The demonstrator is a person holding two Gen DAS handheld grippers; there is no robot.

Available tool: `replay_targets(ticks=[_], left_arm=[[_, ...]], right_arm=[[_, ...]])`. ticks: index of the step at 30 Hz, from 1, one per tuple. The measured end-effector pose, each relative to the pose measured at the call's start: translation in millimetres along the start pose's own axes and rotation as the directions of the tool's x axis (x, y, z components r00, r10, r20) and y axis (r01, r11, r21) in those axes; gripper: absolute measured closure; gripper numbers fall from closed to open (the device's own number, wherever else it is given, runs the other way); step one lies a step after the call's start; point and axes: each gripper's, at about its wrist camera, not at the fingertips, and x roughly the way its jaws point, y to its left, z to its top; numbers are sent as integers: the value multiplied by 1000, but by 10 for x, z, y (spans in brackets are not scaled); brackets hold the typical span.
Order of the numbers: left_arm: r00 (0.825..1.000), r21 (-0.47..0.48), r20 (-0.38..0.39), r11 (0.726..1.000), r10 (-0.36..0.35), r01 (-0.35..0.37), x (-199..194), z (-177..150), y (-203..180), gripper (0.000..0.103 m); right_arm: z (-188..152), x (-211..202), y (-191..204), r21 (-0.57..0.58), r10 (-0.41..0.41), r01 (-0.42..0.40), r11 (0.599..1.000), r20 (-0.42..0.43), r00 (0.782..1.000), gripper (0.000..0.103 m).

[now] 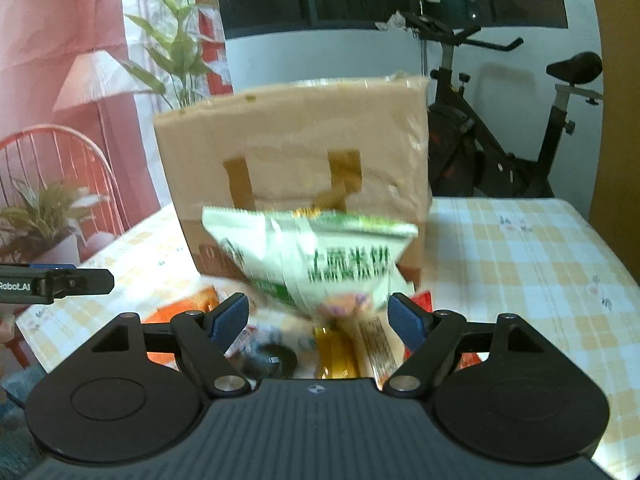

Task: Organize snacks
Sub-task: 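Move the left gripper to the orange chip bag while the right gripper approaches the small packets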

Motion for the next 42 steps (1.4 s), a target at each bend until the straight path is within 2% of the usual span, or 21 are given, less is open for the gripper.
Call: replay_targets(ticks=[6,9,13,15,17,20,23,28,31,34,40,42], left_arm=[[999,5,-35,1000,0,1,218,-20,-25,15],[997,37,-75,999,-15,17,347,-30,-92,15],[997,95,-81,995,-18,26,356,-92,-216,15],[996,94,-93,995,-5,14,320,-113,-225,15],[992,75,-127,997,5,5,274,-118,-212,15],[988,-11,-152,1000,-16,15,219,-95,-92,15],[977,-139,-203,990,-63,35,290,-73,61,15],[959,-227,-261,973,-110,50,466,-61,136,15],[959,-234,-253,970,-125,65,537,-10,105,15],[962,-204,-261,979,-79,25,647,44,65,15],[970,-271,-237,962,-56,-11,852,158,115,15],[974,-268,-222,963,-43,-19,913,175,108,15]], right_arm=[[-111,92,0,-5,-29,29,1000,-37,999,24],[-150,124,-49,9,-56,57,998,-48,997,24],[-183,153,-122,43,-66,69,997,-67,996,24],[-196,156,-115,43,-68,71,997,-71,995,24],[-202,162,-113,43,-67,70,997,-74,995,24],[-209,172,-120,43,-64,67,997,-78,995,24],[-213,188,-128,51,-60,65,997,-84,995,24],[-216,193,-102,41,-54,58,997,-86,995,24],[-212,192,-103,38,-63,66,997,-85,994,24],[-211,193,-108,41,-68,72,997,-86,994,24],[-215,193,-100,34,-70,73,997,-90,993,24],[-218,199,-101,33,-71,75,997,-93,993,24]])
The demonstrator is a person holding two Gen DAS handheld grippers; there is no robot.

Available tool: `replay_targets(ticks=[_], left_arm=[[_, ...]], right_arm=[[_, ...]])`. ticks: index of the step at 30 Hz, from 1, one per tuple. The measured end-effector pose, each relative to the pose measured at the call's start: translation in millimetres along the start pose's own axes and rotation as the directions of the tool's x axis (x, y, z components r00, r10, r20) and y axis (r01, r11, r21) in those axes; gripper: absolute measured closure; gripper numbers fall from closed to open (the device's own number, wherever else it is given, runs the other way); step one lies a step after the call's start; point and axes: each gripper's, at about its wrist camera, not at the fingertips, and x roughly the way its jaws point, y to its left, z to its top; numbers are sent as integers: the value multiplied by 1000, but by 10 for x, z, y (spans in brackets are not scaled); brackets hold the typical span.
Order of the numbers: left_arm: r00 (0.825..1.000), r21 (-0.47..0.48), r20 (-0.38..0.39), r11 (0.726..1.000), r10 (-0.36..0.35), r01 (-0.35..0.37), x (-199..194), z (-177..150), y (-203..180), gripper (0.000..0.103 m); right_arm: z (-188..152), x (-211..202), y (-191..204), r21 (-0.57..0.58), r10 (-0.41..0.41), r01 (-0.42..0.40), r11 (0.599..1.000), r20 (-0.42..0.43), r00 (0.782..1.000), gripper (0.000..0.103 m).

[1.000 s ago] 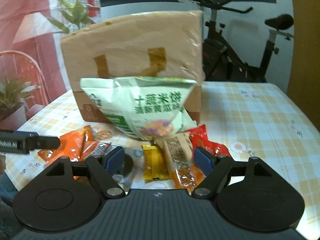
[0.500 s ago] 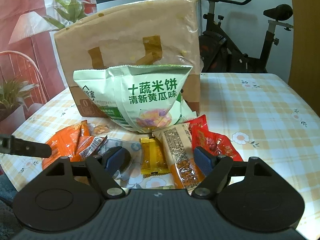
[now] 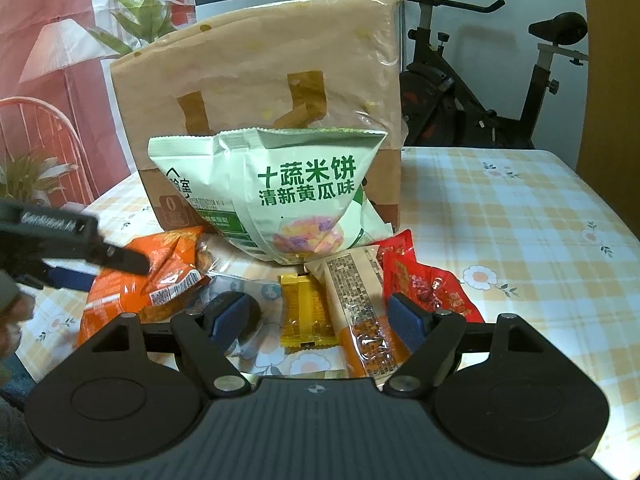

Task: Organize snacks
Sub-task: 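Move the left gripper to the orange chip bag while the right gripper approaches the small packets, then grasp the orange chip bag with the left gripper while the right gripper grasps the black round packet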

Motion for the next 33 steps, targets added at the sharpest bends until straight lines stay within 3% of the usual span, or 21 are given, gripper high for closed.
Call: replay_targets(ticks=[6,8,10,12,19,33], left_arm=[[1000,15,14,1000,8,-8,191,-7,-13,10],[999,41,44,999,-10,8,177,-44,-20,16],[996,75,77,996,-43,37,123,-100,-10,37],[994,92,96,995,-56,47,39,-147,26,39],[976,157,200,986,-90,58,-391,-280,123,40],[965,137,262,989,18,-56,-669,-306,358,40]], right_arm=[[-22,24,-12,-2,-7,7,1000,-8,1000,24],[-22,28,-17,-2,-13,13,1000,-7,1000,24],[-24,32,-25,-1,-11,11,1000,-5,1000,24],[-26,36,-20,-1,-12,12,1000,-1,1000,24],[-34,30,5,-14,-11,11,1000,9,1000,24],[122,-18,205,-80,48,-48,996,-1,999,25]])
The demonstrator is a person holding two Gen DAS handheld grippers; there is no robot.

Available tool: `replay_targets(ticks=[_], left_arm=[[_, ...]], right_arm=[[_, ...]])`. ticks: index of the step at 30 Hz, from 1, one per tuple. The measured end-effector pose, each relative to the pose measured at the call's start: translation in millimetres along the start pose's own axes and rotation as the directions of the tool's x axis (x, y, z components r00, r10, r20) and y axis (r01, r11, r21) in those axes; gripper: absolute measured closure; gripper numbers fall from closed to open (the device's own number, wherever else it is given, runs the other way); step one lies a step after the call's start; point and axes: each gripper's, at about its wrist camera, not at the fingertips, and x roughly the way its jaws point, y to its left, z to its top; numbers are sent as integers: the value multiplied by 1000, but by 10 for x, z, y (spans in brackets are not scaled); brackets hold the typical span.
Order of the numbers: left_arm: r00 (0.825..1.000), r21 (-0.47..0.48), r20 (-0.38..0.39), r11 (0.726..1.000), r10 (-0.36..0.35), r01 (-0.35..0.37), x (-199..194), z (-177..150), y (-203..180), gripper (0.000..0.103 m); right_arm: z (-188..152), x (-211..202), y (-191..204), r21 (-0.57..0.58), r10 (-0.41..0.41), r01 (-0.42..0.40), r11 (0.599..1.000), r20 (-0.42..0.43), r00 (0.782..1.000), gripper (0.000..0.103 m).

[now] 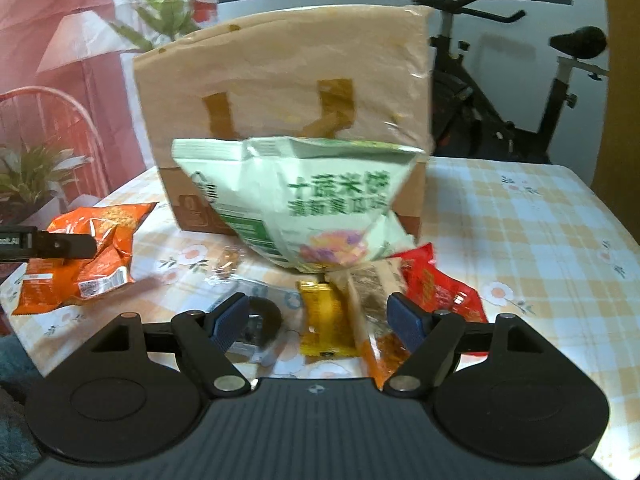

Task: Organize snacks
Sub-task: 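Grasp the orange chip bag with the left gripper while the right gripper grasps the black round packet, then lift and carry the orange bag and black packet over the box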

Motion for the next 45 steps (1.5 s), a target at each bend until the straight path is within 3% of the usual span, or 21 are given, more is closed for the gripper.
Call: replay_targets(ticks=[6,12,16,20,26,33,45], left_arm=[[1000,-8,-12,1000,20,-20,26,-48,52,39],[999,-45,-14,998,31,-31,26,-60,143,39],[999,-51,-22,998,30,-31,54,-67,147,39],[999,-52,-32,998,30,-32,78,-79,148,39],[998,-59,-55,998,32,-35,132,-98,163,39],[997,-34,-75,999,29,-32,190,-124,115,39],[996,-34,-88,999,23,-26,219,-141,143,39]], right_arm=[[165,199,221,3,100,-100,995,-71,992,26],[210,565,346,72,126,-112,991,-229,965,33],[277,714,392,61,115,-103,993,-244,963,36],[272,836,452,54,102,-91,994,-241,965,39],[-67,742,649,-176,35,-65,982,-168,985,40],[-178,620,413,-64,82,-88,994,-88,993,46],[-205,614,408,-62,112,-117,991,-70,991,48]])
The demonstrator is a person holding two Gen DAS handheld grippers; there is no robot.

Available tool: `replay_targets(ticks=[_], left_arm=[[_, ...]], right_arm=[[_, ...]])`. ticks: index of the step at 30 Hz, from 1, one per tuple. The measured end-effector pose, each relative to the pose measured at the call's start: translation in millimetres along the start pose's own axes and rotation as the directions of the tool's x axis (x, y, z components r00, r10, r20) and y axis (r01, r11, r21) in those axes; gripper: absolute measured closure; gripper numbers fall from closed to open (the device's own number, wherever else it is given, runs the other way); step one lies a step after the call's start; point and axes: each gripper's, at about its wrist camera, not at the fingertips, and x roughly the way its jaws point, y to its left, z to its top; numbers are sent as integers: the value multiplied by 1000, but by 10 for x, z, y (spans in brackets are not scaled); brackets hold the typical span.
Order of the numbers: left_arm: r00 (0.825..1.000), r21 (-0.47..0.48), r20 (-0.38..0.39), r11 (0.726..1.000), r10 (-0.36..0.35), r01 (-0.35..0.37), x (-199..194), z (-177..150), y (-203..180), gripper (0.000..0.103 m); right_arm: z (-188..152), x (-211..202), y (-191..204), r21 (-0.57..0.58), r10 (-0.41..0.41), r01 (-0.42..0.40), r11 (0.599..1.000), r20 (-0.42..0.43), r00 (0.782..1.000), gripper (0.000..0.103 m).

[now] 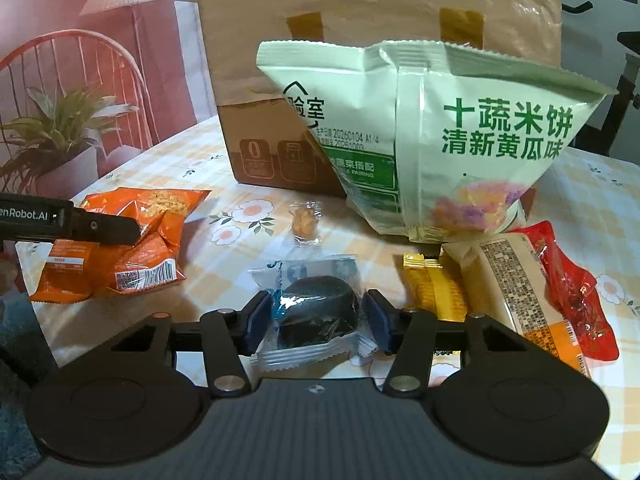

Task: Organize snacks
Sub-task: 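Lift and carry the orange bag and black packet over the box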

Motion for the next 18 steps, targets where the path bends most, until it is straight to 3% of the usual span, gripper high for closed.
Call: replay_targets(ticks=[8,13,18], left_arm=[[996,9,80,999,-41,40,-225,86,-62,40],[985,27,168,999,-44,40,-494,226,-104,40],[968,59,240,997,-66,53,-770,430,-156,40]], right_arm=[[72,-111,-45,31,61,-61,998,8,998,54],[182,-395,44,-25,104,-102,994,112,988,54],[311,-690,128,-81,169,-154,985,218,961,54]])
